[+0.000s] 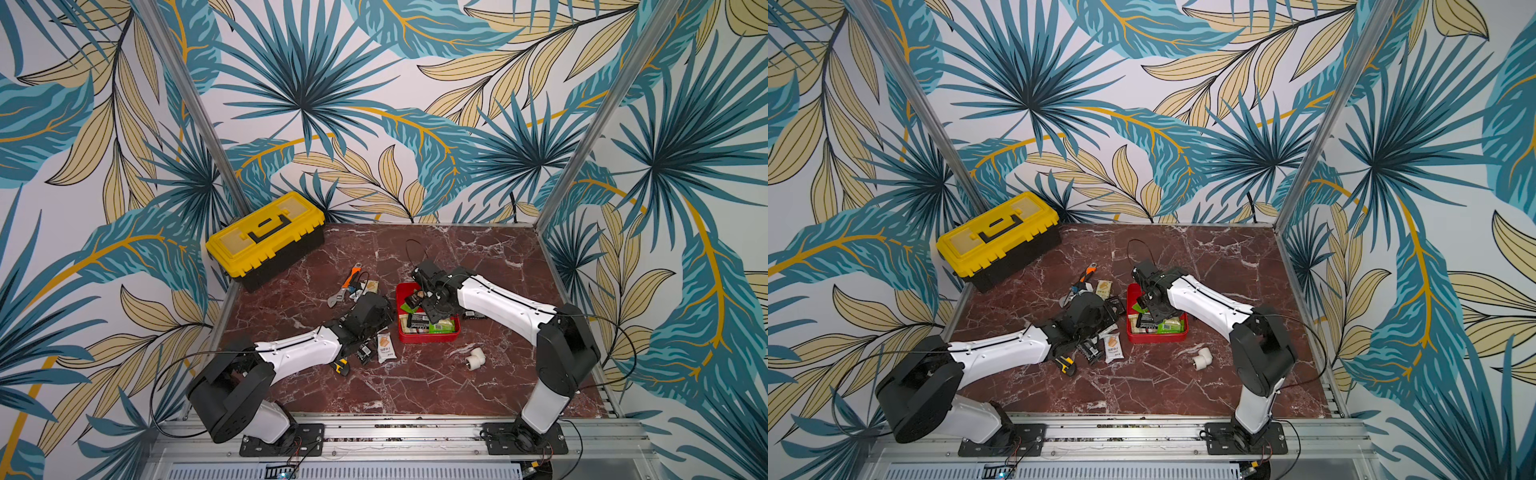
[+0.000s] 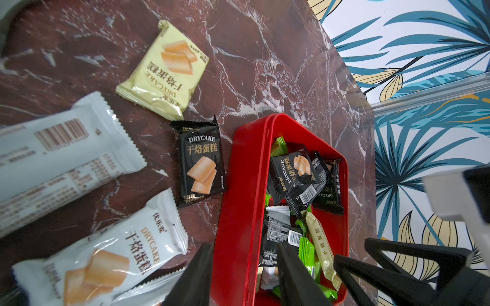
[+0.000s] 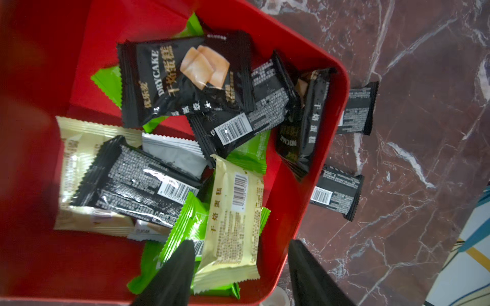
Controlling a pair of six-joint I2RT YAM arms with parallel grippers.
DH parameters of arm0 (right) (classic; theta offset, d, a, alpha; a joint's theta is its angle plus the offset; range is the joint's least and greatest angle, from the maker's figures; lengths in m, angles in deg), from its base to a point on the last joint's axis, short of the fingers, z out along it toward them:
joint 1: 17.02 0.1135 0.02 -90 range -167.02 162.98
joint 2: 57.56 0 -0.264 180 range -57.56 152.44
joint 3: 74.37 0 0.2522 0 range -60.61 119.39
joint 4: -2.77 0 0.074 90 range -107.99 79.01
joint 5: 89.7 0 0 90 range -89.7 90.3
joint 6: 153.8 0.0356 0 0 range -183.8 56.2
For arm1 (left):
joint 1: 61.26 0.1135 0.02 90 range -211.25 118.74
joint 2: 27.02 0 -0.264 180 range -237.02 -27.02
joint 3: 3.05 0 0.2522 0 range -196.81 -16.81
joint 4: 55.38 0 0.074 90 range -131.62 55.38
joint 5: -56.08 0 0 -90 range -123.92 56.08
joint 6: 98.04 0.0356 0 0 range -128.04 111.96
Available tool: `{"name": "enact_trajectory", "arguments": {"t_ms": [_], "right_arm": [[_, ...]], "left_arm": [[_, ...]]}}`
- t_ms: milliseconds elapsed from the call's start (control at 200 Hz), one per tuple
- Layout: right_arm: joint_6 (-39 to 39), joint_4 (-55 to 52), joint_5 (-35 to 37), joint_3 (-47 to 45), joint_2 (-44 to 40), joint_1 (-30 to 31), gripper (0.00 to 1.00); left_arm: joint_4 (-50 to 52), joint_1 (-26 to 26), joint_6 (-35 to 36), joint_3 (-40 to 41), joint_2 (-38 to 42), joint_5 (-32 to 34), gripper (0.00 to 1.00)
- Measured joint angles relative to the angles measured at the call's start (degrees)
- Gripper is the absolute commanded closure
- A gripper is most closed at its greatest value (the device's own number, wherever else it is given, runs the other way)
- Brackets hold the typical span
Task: Take the cookies out of the storage box
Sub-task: Pick up the cookie from the storage box.
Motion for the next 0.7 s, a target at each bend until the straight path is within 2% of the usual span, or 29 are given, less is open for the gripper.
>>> {"name": "enact_trajectory", "arguments": {"t_ms": [401,701], "right_arm": [[-0.55,-3.87,3.85,1.18,3.98,0.87,0.46],[-1.44,-4.96,4.42,1.92,4.31,2.21,0.39]], "left_arm": [[-0.02,0.07,-0.17,0.39,0.00,0.15,0.56],[-0.04,0.13,-0.20,0.39,-0.02,0.13,0.56]]}}
